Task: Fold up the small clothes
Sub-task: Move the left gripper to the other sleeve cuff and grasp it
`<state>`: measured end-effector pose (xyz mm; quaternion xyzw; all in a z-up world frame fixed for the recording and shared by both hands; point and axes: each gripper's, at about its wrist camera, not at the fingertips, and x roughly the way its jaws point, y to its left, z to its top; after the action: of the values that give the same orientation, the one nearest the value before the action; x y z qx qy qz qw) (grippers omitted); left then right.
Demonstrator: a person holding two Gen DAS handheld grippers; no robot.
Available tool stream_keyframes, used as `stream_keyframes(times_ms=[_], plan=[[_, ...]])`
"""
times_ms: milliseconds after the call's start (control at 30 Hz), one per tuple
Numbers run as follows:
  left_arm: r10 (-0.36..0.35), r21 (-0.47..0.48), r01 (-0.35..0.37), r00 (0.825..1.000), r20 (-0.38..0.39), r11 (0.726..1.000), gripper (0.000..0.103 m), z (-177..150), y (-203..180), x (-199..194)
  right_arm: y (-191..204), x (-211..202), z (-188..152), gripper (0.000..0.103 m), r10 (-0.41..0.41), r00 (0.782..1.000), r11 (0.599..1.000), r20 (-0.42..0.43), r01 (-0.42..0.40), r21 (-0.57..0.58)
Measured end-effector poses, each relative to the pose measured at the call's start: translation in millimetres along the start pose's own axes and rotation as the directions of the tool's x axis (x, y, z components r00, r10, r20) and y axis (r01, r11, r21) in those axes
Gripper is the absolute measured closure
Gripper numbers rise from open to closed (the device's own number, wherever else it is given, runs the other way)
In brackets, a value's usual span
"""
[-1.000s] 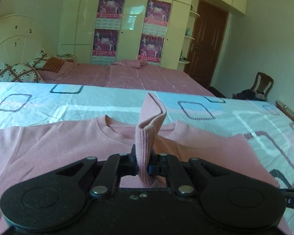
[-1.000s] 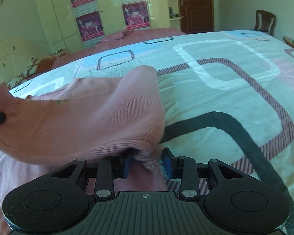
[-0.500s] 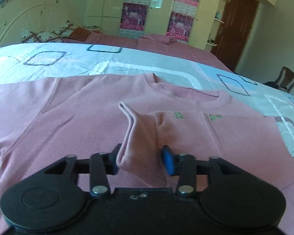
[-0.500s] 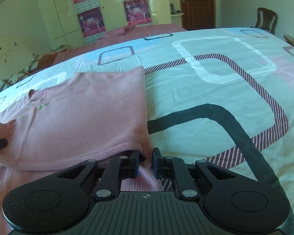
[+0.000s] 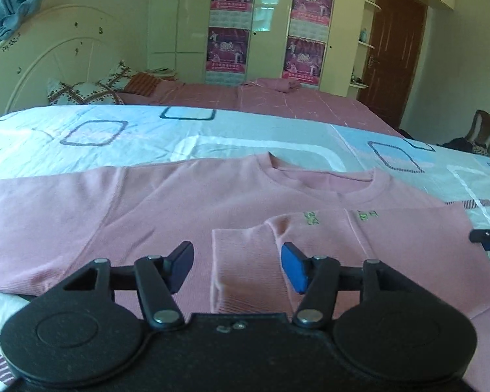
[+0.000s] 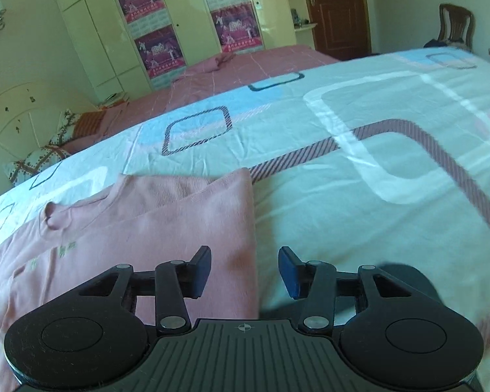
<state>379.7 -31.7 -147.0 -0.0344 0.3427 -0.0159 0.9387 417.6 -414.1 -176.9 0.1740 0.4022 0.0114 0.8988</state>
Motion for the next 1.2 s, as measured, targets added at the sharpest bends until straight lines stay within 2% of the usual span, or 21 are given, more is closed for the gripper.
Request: stream_keyframes(times_ms=[100,133,167,200,233,267,333,400,533,567,633,667,700,800,900,1067,1200], plan=[[0.006,0.057,-0.004,1.0,-0.027,0.998,0.046,-9,-14,16,-3,27,14,0.057,-0.01,1.0,1.0,-0.007,0.01,0.02],[0.013,0.067,-0.01,0.999,-0.045,0.998,0.046,-11,-16,22,-2,32,18,0.06,-0.006,1.0,1.0,-0.003,0.006,0.019],[0.023,0.067,-0.019,0.998,-0.063,0.998,0.044,-13,-16,27,-1,36,22,0.084,0.0,1.0,1.0,-0.005,0.001,0.02],[0.034,0.065,-0.03,0.997,-0.062,0.997,0.042,-16,-16,29,-1,41,25,0.094,0.022,1.0,0.999,-0.022,-0.021,0.035],[0.047,0.068,-0.043,0.997,-0.062,0.997,0.037,-18,-16,30,-1,43,27,0.095,0.025,0.999,0.999,-0.025,-0.024,0.049],[0.047,0.062,-0.043,0.997,-0.067,0.997,0.037,-17,-15,31,1,42,27,0.097,0.014,1.0,1.0,-0.021,-0.014,0.022],[0.047,0.051,-0.044,0.996,-0.074,0.998,0.036,-16,-13,29,3,41,23,0.098,-0.06,0.998,0.997,0.015,0.061,-0.051],[0.05,0.054,-0.046,0.995,-0.081,0.997,0.036,-14,-13,26,-6,40,23,0.098,-0.095,0.995,0.995,0.033,0.096,-0.018],[0.032,0.022,-0.03,0.995,-0.096,0.999,0.03,-9,-6,15,6,26,20,0.097,-0.121,0.991,0.99,0.055,0.124,-0.069],[0.033,0.019,-0.031,0.995,-0.093,0.999,0.028,-8,-4,10,12,18,18,0.092,-0.114,0.991,0.99,0.071,0.12,-0.08],[0.038,0.015,-0.037,0.996,-0.083,0.999,0.026,-6,4,-2,26,0,13,0.075,-0.073,0.993,0.991,0.095,0.083,-0.104],[0.041,0.012,-0.04,0.996,-0.08,0.999,0.025,-5,10,-8,34,-8,8,0.063,-0.05,0.993,0.991,0.103,0.063,-0.122],[0.046,0.005,-0.045,0.996,-0.08,0.999,0.025,-5,16,-13,49,-15,3,0.059,-0.028,0.993,0.987,0.112,0.045,-0.157],[0.066,-0.043,-0.07,0.994,-0.089,0.997,0.024,-4,42,-29,89,-30,-17,0.059,0.051,0.994,0.97,0.097,-0.026,-0.242],[0.081,-0.106,-0.091,0.992,-0.101,0.99,0.024,-6,75,-44,126,-34,-37,0.059,0.13,0.99,0.958,0.047,-0.113,-0.262],[0.126,-0.185,-0.146,0.985,-0.116,0.972,0.024,-13,140,-65,187,-32,-67,0.059,0.182,0.983,0.944,-0.003,-0.176,-0.28],[0.177,-0.268,-0.203,0.977,-0.119,0.942,0.024,-17,200,-82,234,-26,-85,0.059,0.211,0.977,0.931,-0.039,-0.213,-0.295]])
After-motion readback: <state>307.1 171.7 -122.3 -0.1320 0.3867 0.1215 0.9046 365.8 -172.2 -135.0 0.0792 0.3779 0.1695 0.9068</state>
